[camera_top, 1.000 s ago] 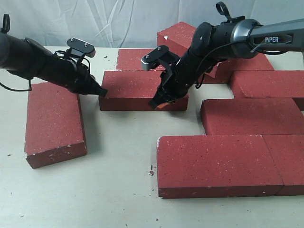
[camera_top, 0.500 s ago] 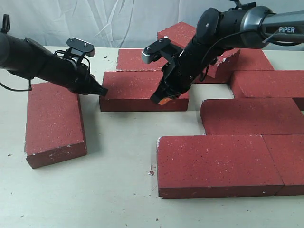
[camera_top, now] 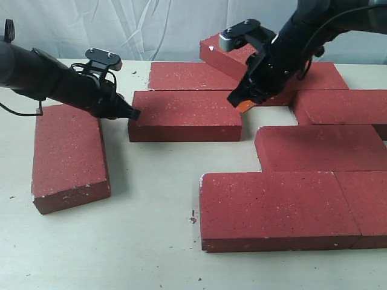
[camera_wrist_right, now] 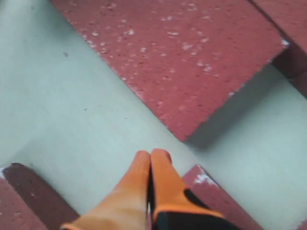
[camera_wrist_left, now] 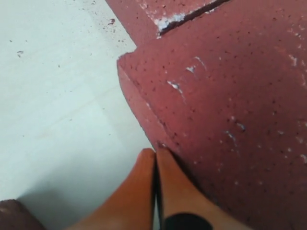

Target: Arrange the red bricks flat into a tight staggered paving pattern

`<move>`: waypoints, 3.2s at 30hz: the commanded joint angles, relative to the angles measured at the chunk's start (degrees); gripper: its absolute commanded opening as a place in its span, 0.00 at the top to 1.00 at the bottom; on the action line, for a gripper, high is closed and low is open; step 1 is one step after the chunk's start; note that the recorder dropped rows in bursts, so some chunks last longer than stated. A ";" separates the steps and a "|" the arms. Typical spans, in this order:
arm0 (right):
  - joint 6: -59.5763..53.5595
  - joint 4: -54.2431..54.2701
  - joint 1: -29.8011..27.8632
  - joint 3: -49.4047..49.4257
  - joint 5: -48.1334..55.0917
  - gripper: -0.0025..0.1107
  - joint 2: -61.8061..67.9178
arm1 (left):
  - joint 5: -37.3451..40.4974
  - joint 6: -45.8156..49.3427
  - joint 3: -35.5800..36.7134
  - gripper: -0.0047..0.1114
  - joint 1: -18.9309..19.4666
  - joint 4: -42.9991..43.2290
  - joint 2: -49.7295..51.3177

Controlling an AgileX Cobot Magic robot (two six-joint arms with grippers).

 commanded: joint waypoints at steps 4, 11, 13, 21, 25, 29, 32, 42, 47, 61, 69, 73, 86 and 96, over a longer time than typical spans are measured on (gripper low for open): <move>0.62 2.43 -6.45 8.02 -12.11 0.99 -9.05 | 1.25 0.02 -2.46 0.96 -1.94 -0.44 3.04; 0.62 2.40 -7.21 11.32 -16.35 0.99 -12.55 | 0.96 0.02 -3.41 0.96 -4.23 -0.01 3.42; 0.62 2.40 -7.21 11.32 -16.20 0.99 -12.55 | 0.96 0.02 -3.62 0.96 -4.59 -0.01 3.42; 0.37 4.53 -6.20 11.32 -12.94 0.99 -12.45 | -0.52 0.02 -3.87 0.96 -5.73 -0.15 3.42; -3.65 6.30 -4.44 11.32 -11.12 0.99 -12.45 | -0.56 0.55 -3.87 0.96 -5.86 0.02 3.42; -7.19 5.59 -2.36 11.32 -8.72 0.99 -12.45 | -0.85 -7.40 -3.87 0.96 -3.36 7.50 2.45; -7.58 5.94 -2.21 11.32 -7.36 0.99 -10.99 | 5.46 -13.71 -3.87 0.96 -1.08 12.89 1.77; -16.13 2.69 5.94 4.31 -3.60 0.99 5.23 | 6.23 -13.49 -6.60 0.96 -4.78 12.33 4.94; -15.91 1.66 5.94 3.14 -10.82 0.99 8.65 | 5.30 -13.16 -7.17 0.96 -5.31 11.01 5.56; -9.47 -4.27 5.94 3.14 -15.04 0.99 8.90 | 2.83 -13.16 -10.04 0.96 -8.22 10.13 8.46; -6.42 -6.08 5.94 3.14 -6.50 0.99 2.98 | 2.46 -13.16 -10.05 0.96 -9.71 10.24 8.46; -5.51 -6.95 5.47 3.14 -2.41 0.99 1.19 | 2.09 -13.16 -10.30 0.96 -10.08 10.48 8.46; 4.60 -7.11 -2.64 7.20 -9.40 0.99 -7.74 | 2.09 -13.16 -11.88 0.96 -12.21 9.92 8.46; 6.26 -6.59 -9.56 14.76 -19.06 0.99 -14.85 | -1.44 -13.16 -11.88 0.96 -14.88 7.67 8.46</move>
